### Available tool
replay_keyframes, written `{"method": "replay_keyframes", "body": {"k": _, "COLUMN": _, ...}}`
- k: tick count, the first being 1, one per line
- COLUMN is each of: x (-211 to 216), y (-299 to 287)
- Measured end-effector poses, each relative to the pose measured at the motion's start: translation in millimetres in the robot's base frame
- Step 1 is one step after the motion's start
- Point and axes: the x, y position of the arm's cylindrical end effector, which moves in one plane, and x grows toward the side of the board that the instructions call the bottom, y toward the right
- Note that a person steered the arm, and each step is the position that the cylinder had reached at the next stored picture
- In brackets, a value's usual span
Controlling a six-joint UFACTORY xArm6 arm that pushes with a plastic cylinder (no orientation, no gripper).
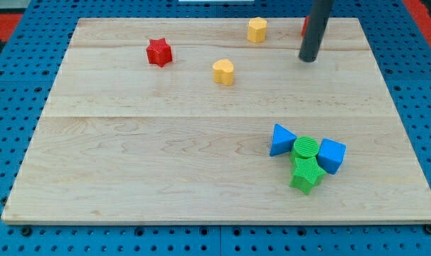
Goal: Make a horizontal line with the red blocks and yellow hexagon
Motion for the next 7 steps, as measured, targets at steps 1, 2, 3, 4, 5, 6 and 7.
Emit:
{"method": "replay_keyframes", "body": {"k": 1, "x": -30, "y": -6}}
{"method": "replay_keyframes", "body": {"k": 2, "x": -77, "y": -14}}
{"method": "replay_keyframes", "body": {"k": 3, "x": -116, "y": -25}}
{"method": "replay_keyframes", "body": {"k": 4, "x": -130, "y": -10}}
{"method": "replay_keyframes", "body": {"k": 5, "x": -129, "y": 36}}
{"method": "replay_keyframes", "body": {"k": 6, "x": -129, "y": 55}}
{"method": "replay_keyframes", "body": {"k": 7, "x": -129, "y": 55}}
